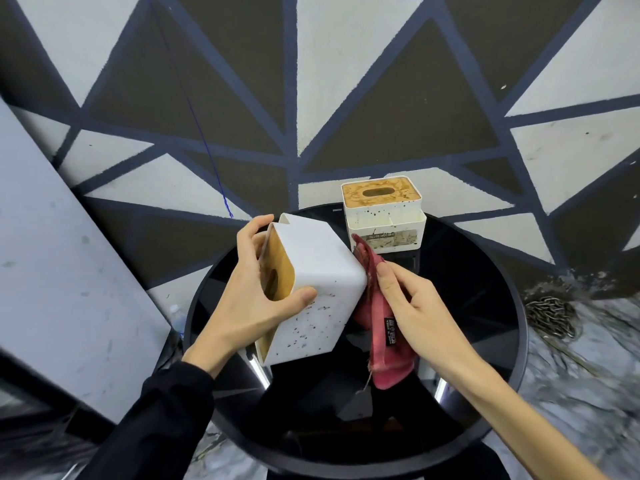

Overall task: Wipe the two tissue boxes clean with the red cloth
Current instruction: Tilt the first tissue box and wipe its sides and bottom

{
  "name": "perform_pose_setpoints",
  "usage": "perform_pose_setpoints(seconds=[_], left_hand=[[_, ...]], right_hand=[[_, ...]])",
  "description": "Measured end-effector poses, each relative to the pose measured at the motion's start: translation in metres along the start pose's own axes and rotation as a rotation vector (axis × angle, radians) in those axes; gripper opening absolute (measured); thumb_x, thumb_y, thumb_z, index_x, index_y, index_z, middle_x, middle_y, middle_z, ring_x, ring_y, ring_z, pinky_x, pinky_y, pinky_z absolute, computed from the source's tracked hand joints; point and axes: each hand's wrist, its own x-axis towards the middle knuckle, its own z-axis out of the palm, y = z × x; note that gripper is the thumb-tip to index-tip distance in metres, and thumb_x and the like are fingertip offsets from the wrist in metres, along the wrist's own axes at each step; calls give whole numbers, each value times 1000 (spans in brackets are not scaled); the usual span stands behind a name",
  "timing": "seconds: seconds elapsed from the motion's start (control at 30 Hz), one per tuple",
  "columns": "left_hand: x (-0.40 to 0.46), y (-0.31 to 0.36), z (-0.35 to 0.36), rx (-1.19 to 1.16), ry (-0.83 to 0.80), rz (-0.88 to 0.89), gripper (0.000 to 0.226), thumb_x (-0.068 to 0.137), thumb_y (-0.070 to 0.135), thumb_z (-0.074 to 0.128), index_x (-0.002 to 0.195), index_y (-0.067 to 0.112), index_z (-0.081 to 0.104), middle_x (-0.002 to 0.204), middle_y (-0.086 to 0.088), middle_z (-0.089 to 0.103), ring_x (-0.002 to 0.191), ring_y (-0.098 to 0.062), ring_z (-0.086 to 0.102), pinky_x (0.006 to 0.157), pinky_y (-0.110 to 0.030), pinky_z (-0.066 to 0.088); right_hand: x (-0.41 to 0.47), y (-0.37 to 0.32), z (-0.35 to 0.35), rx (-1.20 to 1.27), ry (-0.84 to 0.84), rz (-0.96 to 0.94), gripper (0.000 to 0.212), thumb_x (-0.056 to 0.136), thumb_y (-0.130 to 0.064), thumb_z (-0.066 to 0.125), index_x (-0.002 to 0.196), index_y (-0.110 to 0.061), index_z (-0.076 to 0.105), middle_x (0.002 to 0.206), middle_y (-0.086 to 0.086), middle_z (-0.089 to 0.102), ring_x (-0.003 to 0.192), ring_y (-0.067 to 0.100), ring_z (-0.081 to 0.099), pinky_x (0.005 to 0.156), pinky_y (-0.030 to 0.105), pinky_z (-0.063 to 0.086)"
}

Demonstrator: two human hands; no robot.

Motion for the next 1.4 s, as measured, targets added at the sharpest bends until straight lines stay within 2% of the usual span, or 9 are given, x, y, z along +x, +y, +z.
perform_pose_setpoints(seconds=[0.23,0.3,0.43,0.53,0.67,0.9,1.1,1.3,1.4], left_hand=[[4,12,-1,-26,26,-21,93,71,65,73,147,39,26,132,31,51,122,17,52,89,-3,44],[3,13,0,-28,24,-28,87,71,66,72,143,41,31,125,39,54,118,15,56,86,-5,47],[1,13,-1,6,-4,-63,89,68,77,71,142,49,32,144,17,52,125,11,53,94,-12,50],[1,11,-6,87,-74,-62,103,61,100,60,149,61,23,172,18,22,153,-3,33,114,-21,36],[-3,7,-15,114,-161,-32,114,66,102,53,162,58,11,173,33,-5,160,3,13,117,-9,23],[-7,6,-24,129,-259,-48,105,80,72,71,159,66,3,170,35,16,159,1,18,131,-47,24],[0,8,-24,261,-326,-118,123,70,73,77,149,75,-17,146,21,40,138,-9,39,112,-37,34],[1,3,-18,269,-230,-93,120,64,83,68,152,73,-13,143,21,38,125,10,43,93,-15,39],[-6,-2,-10,253,-141,-37,118,65,80,71,155,69,-5,145,19,22,133,3,40,101,-20,42]], right_hand=[[7,-13,2,40,7,-19,41,101,-49,55,136,-30,66,129,-22,70,126,-3,61,111,31,47],[8,-13,3,62,16,-1,37,100,-48,59,132,-31,68,125,-20,72,121,0,65,109,35,50],[12,-8,6,74,42,43,30,99,-51,62,118,-31,74,109,-7,78,106,13,73,103,45,56],[13,-6,6,103,58,81,29,99,-49,62,108,-26,77,101,-2,79,98,17,76,98,48,58],[17,-7,3,124,80,106,35,99,-47,64,104,-15,76,96,8,79,92,27,77,93,55,60],[27,-4,-5,172,73,156,40,97,-46,67,104,-8,76,96,16,78,91,36,77,90,59,60],[31,-4,-6,191,78,171,37,96,-44,68,98,-8,77,92,16,78,82,31,77,89,58,61],[34,-6,-7,213,72,190,33,97,-43,68,98,-12,79,91,11,79,82,24,76,89,50,63],[37,-8,-8,203,79,193,34,96,-45,68,98,-13,80,89,6,79,79,19,76,81,41,62]])
